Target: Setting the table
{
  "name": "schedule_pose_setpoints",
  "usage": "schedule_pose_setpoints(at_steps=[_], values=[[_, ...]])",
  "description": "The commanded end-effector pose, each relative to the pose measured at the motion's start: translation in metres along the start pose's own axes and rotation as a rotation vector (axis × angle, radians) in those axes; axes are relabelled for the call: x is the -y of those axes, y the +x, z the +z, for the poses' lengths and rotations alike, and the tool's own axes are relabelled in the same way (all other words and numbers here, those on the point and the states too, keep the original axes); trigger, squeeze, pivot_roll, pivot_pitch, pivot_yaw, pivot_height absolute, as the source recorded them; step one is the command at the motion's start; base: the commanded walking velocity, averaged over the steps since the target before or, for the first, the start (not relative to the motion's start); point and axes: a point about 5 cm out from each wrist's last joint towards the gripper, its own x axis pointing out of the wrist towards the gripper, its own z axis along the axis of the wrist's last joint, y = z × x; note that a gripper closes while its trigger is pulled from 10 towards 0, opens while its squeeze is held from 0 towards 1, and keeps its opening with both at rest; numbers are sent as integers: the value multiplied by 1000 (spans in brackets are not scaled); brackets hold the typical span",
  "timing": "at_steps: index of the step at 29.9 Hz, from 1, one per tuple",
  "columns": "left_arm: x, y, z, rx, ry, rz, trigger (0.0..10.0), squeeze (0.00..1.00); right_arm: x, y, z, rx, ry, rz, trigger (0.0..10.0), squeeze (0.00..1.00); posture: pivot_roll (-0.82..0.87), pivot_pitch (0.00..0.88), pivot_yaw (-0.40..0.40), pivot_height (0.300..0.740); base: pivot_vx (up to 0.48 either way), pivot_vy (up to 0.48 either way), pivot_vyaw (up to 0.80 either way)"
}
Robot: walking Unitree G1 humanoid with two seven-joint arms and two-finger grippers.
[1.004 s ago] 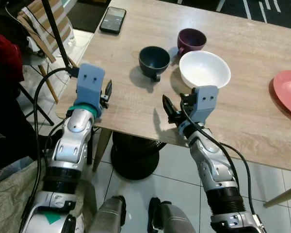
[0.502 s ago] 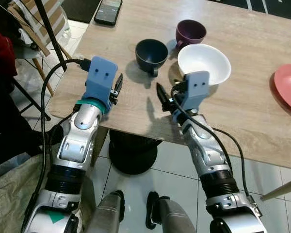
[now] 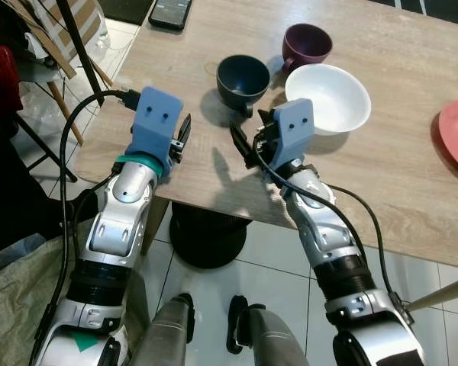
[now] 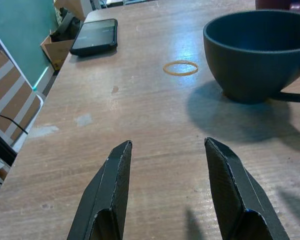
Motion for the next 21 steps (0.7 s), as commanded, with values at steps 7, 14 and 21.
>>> schedule_pose_setpoints(at_steps=[7, 14, 21], values=[[2, -6, -3, -29, 4, -12, 10000, 0, 7, 0, -8, -41, -44, -24, 10000, 0, 262, 264, -45, 740, 0, 0, 0], [1, -7, -3, -36, 1, -6, 10000, 0, 11, 0, -14, -74, -13, -80, 10000, 0, 273, 269, -42, 740, 0, 0, 0], [-1, -8, -3, -38, 1, -2, 10000, 0, 14, 4, -16, -87, 46, -140, 10000, 0, 278, 274, -43, 740, 0, 0, 0]])
